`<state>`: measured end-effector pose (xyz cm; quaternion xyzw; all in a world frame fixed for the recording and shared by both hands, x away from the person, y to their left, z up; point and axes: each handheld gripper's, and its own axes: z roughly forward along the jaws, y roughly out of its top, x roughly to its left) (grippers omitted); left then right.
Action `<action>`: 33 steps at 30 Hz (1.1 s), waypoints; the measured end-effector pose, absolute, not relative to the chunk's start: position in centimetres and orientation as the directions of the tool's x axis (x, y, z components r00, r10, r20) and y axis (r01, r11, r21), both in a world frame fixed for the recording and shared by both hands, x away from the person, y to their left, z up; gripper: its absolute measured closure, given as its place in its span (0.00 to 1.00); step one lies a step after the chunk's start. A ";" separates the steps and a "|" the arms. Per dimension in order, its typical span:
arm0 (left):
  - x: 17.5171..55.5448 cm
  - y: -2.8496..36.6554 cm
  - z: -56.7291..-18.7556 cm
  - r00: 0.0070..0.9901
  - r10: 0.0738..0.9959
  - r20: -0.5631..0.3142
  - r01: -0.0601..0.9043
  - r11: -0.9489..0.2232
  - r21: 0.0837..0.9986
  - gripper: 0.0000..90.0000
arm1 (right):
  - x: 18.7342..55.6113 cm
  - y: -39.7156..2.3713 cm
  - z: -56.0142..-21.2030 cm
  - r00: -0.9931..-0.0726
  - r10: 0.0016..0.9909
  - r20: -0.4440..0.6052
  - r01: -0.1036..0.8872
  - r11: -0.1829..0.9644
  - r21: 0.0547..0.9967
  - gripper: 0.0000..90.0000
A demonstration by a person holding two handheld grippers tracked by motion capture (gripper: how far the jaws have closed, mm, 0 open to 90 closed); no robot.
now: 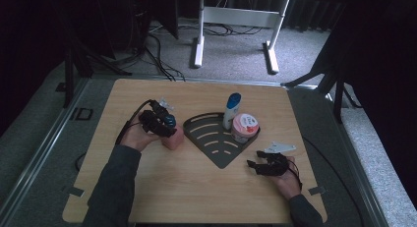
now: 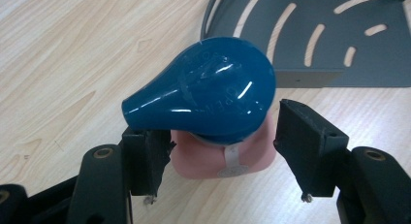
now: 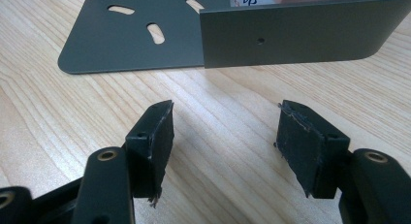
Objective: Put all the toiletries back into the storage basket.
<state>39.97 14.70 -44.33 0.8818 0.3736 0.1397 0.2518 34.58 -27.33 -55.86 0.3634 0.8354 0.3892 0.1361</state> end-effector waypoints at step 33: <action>40.6 13.6 -44.6 0.594 0.802 0.064 0.620 -0.507 0.598 0.49 | 34.6 -27.4 -55.9 -0.702 0.709 0.064 0.503 0.430 0.749 0.41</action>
